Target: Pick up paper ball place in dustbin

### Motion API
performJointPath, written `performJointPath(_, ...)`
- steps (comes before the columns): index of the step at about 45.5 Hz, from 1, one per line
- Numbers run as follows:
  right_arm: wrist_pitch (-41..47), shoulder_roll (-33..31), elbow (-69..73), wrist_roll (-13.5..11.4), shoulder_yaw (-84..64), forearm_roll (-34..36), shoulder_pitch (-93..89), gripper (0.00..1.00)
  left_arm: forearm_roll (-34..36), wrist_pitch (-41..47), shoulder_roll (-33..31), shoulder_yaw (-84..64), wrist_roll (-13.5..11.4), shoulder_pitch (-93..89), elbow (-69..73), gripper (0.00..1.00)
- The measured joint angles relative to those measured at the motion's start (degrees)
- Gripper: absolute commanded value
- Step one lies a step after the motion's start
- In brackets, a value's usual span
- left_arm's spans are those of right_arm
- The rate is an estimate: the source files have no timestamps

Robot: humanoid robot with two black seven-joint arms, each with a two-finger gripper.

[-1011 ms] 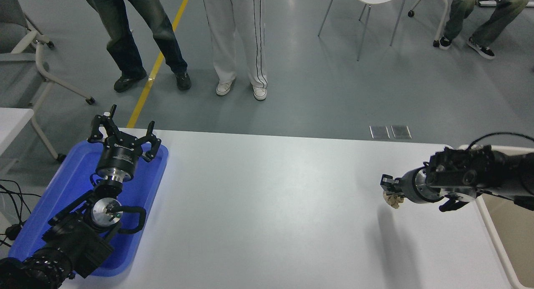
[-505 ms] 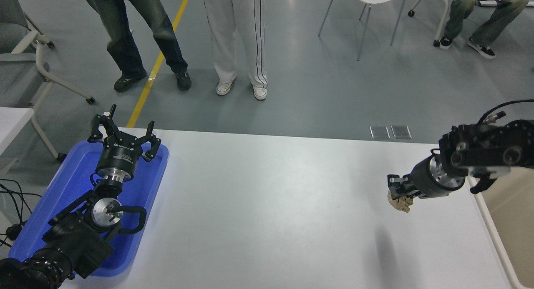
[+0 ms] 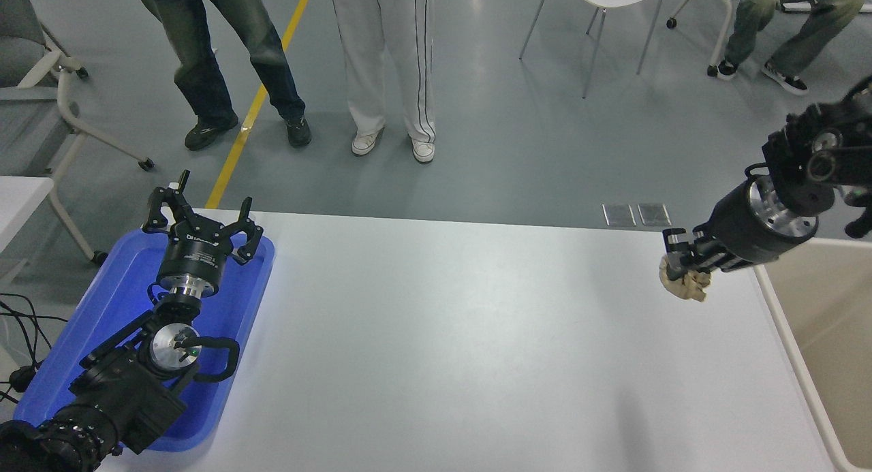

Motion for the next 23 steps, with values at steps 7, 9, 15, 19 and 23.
performJointPath(7,3.9,-1.1,0.5,-0.2,-1.3,0.0,5.9,0.0,0.0,0.0,0.0,0.0,0.0,0.0,0.0,1.0)
performJointPath(9,4.7,-1.3,0.7,-0.2,-1.9,0.0,7.8,0.0,0.0,0.0,0.0,0.0,0.0,0.0,0.0,1.0)
performJointPath(15,6.1,-2.0,1.1,-0.2,-3.3,0.1,13.2,0.0,0.0,0.0,0.0,0.0,0.0,0.0,0.0,1.0)
performJointPath(19,6.7,-2.3,1.5,-0.2,-3.9,0.1,15.8,0.0,0.0,0.0,0.0,0.0,0.0,0.0,0.0,1.0)
performJointPath(23,7.1,-2.6,1.8,-0.2,-4.3,0.1,17.7,0.0,0.0,0.0,0.0,0.0,0.0,0.0,0.0,1.0)
